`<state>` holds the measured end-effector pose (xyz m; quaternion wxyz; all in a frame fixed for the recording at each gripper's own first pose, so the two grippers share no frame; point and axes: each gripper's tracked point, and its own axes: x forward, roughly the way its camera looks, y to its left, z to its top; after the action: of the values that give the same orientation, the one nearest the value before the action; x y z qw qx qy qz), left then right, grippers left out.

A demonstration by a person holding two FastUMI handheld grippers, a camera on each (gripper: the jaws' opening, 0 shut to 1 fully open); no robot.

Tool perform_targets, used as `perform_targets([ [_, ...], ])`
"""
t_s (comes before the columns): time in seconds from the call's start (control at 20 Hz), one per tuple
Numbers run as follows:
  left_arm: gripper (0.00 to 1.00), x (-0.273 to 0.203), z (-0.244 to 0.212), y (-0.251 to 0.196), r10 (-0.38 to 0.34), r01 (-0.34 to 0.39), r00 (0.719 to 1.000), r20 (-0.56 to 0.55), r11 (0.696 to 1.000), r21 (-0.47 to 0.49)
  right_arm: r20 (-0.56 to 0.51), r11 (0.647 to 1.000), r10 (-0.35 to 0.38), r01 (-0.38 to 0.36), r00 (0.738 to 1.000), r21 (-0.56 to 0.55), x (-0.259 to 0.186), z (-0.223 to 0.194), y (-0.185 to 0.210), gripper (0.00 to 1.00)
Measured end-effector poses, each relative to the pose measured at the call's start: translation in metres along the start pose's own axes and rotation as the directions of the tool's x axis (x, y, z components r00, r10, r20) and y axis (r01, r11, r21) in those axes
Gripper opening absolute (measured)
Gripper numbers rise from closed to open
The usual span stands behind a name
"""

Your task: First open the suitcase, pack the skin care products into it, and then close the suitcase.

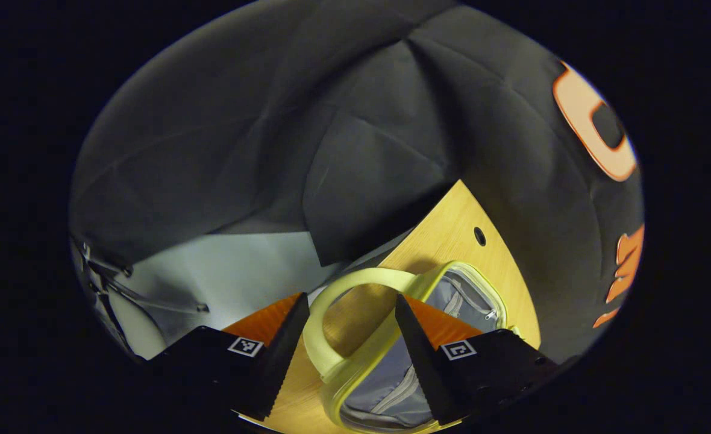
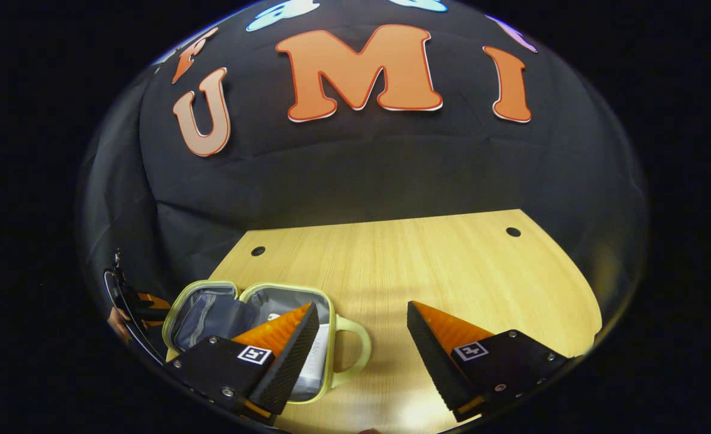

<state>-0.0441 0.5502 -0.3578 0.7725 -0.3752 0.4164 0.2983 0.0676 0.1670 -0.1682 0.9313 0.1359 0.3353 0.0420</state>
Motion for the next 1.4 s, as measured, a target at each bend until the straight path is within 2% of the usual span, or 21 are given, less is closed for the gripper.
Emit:
perform_targets([
  [0.15,0.91,0.016,-0.007,0.006,-0.054,0.046,0.997,-0.061,0.991,-0.126,0.022,0.999,-0.033,0.033,0.999,-0.01,-0.008,0.006,-0.011,0.95],
  [0.25,0.6,0.024,-0.02,0.014,-0.042,0.022,0.993,-0.108,0.983,-0.181,0.025,0.999,-0.039,0.039,0.999,-0.009,-0.012,0.007,-0.013,0.95],
  [0.3,0.55,0.027,-0.018,0.02,-0.04,0.021,0.994,-0.098,0.982,-0.186,0.027,0.999,-0.04,0.04,0.999,-0.011,-0.014,0.006,-0.013,0.95],
  [0.4,0.36,0.018,-0.019,0.02,-0.058,0.039,0.992,-0.114,0.986,-0.164,0.034,0.999,-0.045,0.045,0.998,-0.015,-0.016,0.007,-0.016,0.95],
  [0.45,0.31,0.02,-0.017,0.012,-0.081,0.063,0.989,-0.12,0.986,-0.151,0.036,0.999,-0.045,0.046,0.998,-0.017,-0.018,0.008,-0.016,0.95],
  [0.6,0.13,-0.001,-0.01,0.004,-0.104,0.099,0.99,-0.095,0.994,-0.055,0.075,0.998,-0.052,0.053,0.996,-0.018,-0.02,0.015,-0.02,0.95],
  [0.75,0.13,-0.026,0.002,-0.021,-0.112,0.113,0.994,-0.013,0.99,0.082,0.101,0.999,-0.043,0.046,0.994,-0.027,-0.025,0.02,-0.021,0.95],
  [0.85,0.04,-0.049,0.007,-0.044,-0.152,0.148,0.988,0.021,0.981,0.122,0.121,0.997,-0.044,0.051,0.992,-0.053,-0.029,0.025,-0.024,0.95],
  [0.95,0.04,-0.071,0.013,-0.061,-0.188,0.177,0.98,0.058,0.972,0.153,0.145,0.995,-0.045,0.058,0.988,-0.086,-0.034,0.029,-0.024,0.95],
  [1.15,0.04,-0.117,0.02,-0.102,-0.278,0.252,0.954,0.108,0.944,0.213,0.181,0.987,-0.023,0.051,0.983,-0.149,-0.041,0.037,-0.019,0.95],
  [1.4,0.04,-0.183,0.008,-0.165,-0.392,0.337,0.91,0.133,0.888,0.311,0.2,0.984,0.027,0.009,0.979,-0.181,-0.04,0.039,-0.015,0.95],
])
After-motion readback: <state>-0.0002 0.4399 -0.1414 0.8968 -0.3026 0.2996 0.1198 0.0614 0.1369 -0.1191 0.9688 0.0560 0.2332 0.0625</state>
